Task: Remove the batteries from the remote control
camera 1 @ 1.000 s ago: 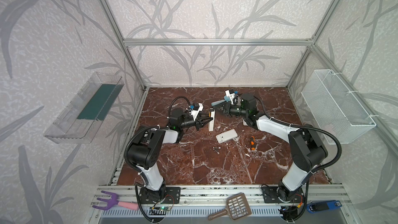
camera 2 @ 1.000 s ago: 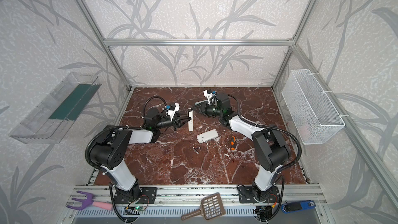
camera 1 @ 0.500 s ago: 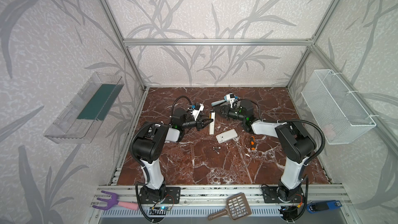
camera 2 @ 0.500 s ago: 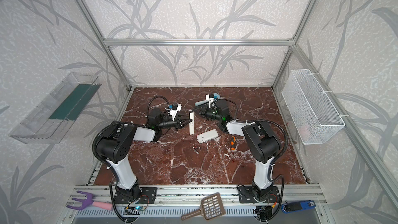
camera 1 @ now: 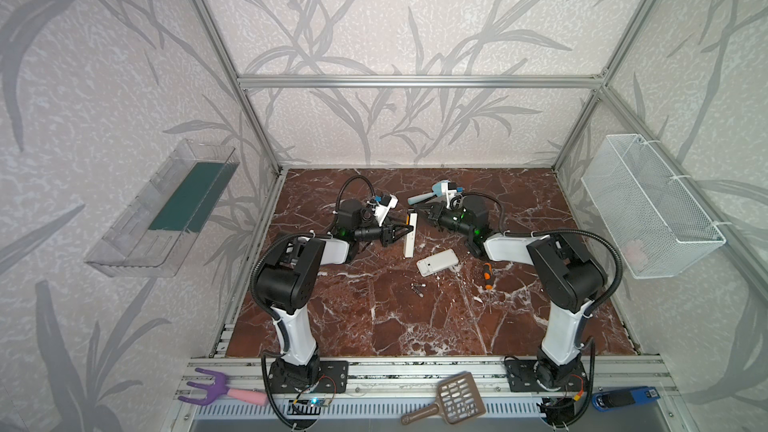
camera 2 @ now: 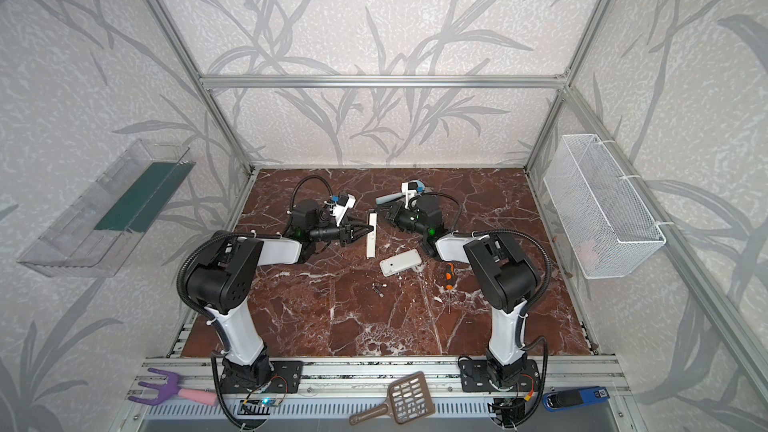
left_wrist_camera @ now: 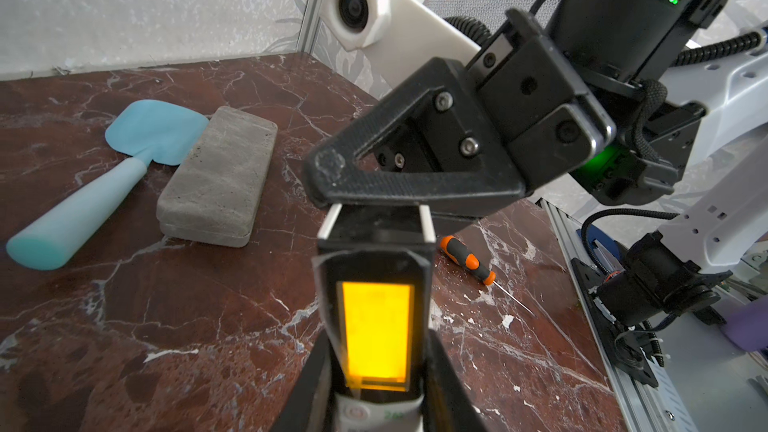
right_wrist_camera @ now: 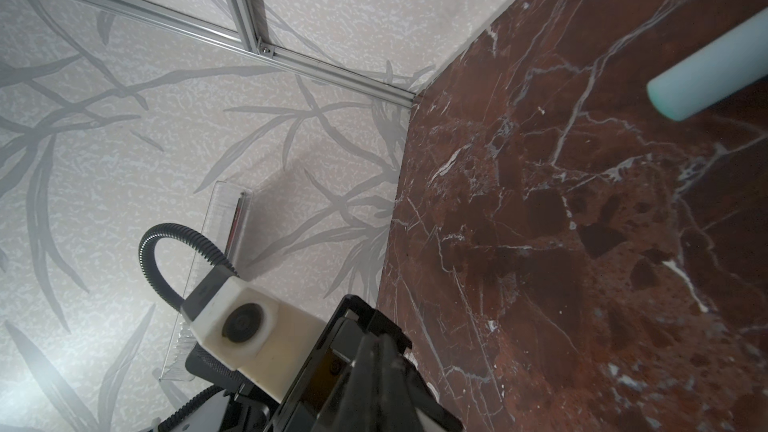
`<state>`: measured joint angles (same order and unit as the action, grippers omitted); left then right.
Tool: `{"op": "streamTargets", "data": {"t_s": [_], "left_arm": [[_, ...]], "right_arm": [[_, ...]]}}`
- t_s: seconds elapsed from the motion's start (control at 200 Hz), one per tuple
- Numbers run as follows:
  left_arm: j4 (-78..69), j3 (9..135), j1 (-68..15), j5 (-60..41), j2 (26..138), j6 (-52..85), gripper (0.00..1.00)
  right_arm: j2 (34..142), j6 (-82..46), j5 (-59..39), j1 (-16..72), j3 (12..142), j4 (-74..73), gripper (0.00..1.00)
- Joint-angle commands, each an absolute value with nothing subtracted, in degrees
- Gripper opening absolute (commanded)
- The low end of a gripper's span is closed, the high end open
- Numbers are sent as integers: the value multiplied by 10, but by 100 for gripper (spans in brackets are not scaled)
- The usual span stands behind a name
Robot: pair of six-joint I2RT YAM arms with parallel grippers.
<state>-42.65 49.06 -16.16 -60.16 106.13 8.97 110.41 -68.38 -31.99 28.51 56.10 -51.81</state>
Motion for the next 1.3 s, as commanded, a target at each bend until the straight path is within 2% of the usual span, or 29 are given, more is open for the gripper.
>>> {"op": "streamTargets", "data": {"t_s": [0.0,0.31,0.7,1.06,1.295], "left_arm": [[-408,543,-166,-545,1056,38,0],[-363,538,-168,-484,1085,16,0],[-299,567,-168,-450,1090,19,0],[-235,577,-163,-432,1066,3,0],[-170,580,-145,-453,989,-6,0]], "right_arm": [[1145,-661,-371,322,557,-452,0],[1212,-627,-353,308,582,-485,0],[1210,-493,-328,271,613,-351,1],[1129,-332,-260,268,659,-149,8],[1019,-270,-250,268,612,-112,20]]}}
